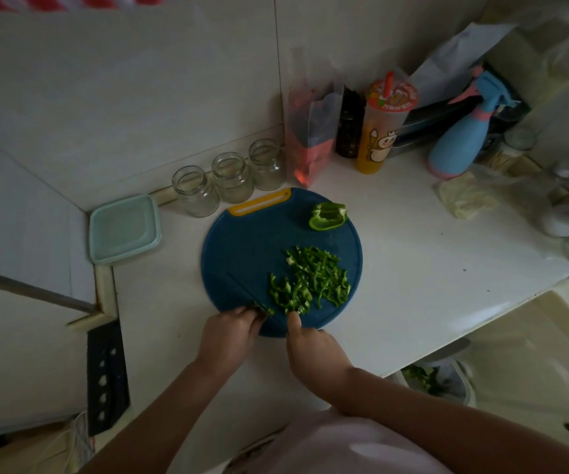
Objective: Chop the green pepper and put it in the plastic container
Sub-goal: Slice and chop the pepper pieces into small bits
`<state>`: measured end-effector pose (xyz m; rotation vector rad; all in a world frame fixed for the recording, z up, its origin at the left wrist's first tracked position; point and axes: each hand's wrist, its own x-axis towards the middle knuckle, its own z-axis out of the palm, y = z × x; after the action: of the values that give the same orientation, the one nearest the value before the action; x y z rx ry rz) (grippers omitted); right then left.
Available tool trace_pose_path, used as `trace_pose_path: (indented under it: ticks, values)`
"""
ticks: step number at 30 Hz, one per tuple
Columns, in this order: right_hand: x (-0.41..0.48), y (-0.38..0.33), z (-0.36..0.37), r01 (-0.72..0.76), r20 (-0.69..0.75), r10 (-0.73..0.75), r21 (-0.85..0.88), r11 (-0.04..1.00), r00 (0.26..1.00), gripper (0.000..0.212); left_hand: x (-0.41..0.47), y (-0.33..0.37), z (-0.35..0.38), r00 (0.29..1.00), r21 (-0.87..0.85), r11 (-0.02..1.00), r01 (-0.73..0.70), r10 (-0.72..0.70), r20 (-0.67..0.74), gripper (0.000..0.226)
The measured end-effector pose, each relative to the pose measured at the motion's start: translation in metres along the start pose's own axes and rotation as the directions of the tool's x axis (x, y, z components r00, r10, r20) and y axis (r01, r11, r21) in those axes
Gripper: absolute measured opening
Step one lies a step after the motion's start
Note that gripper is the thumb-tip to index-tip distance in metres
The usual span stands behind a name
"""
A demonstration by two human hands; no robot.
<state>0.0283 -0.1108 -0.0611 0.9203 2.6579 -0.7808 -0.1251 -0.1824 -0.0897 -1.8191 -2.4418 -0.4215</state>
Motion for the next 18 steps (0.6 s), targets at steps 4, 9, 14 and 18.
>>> trace_pose_path:
  ticks: [4, 9, 14, 18]
  values:
    - [0.002, -0.002, -0.001, 0.006, 0.018, -0.006, -0.008, 1.0, 1.0, 0.054, 0.0, 0.0, 0.001, 1.0, -0.007, 1.0, -0.005, 0.005, -0.007, 0.035]
    - [0.004, 0.001, 0.001, 0.029, 0.026, -0.028, -0.028, 0.999, 0.999, 0.054, -0.001, 0.0, 0.001, 1.0, 0.013, 1.0, -0.013, 0.013, -0.01, 0.036]
    - [0.009, 0.003, -0.003, 0.073, 0.039, -0.07, -0.076, 0.994, 0.997, 0.047, 0.0, -0.002, 0.001, 0.998, 0.034, 0.998, -0.051, 0.051, -0.019, 0.035]
    - [0.018, 0.008, -0.005, 0.076, 0.078, -0.072, -0.049, 0.996, 0.994, 0.033, -0.001, -0.004, 0.004, 0.994, 0.04, 0.994, -0.103, 0.104, -0.031, 0.031]
